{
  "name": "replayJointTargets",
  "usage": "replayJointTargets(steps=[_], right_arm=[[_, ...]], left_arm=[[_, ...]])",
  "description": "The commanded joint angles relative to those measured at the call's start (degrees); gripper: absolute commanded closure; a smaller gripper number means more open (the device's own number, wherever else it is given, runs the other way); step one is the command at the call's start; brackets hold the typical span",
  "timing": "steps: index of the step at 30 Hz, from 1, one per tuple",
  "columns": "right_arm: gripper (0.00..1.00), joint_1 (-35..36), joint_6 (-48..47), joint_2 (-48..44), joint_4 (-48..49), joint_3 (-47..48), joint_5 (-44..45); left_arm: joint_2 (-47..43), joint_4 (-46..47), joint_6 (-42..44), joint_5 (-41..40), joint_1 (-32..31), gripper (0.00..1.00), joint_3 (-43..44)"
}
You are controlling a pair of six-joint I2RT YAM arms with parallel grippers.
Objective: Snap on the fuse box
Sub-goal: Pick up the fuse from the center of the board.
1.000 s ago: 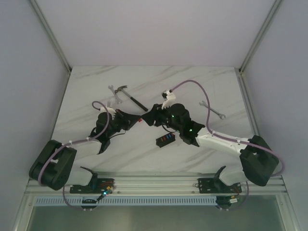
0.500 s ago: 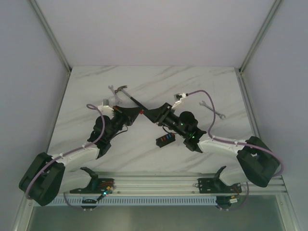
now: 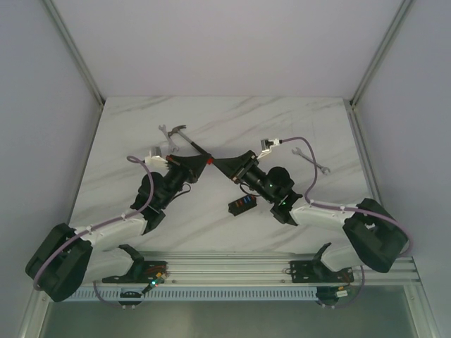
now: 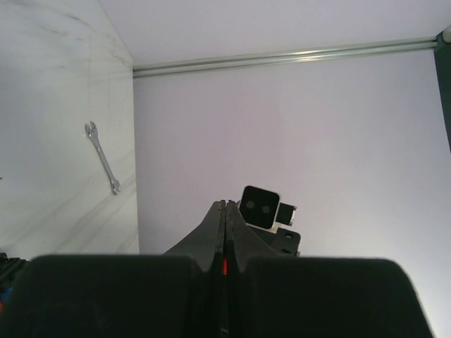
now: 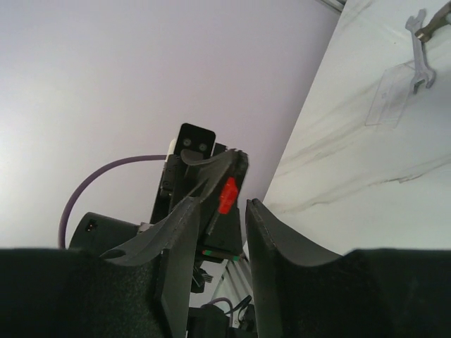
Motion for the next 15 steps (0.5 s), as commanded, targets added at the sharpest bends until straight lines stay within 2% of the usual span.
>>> replayJointTargets(steps=[1,15], right_arm=[[0.61,-0.4,1.4,0.2,3.5,-1.2,2.5],[0.7,-1.6,0.9,3.2,8.4,0.5,-1.4]], left_arm=[[-0.9,4.5,-2.0,-1.5,-0.4,1.0,1.2],[1.9,6.9,-3.2,-0.4,-1.5,1.0,1.8]])
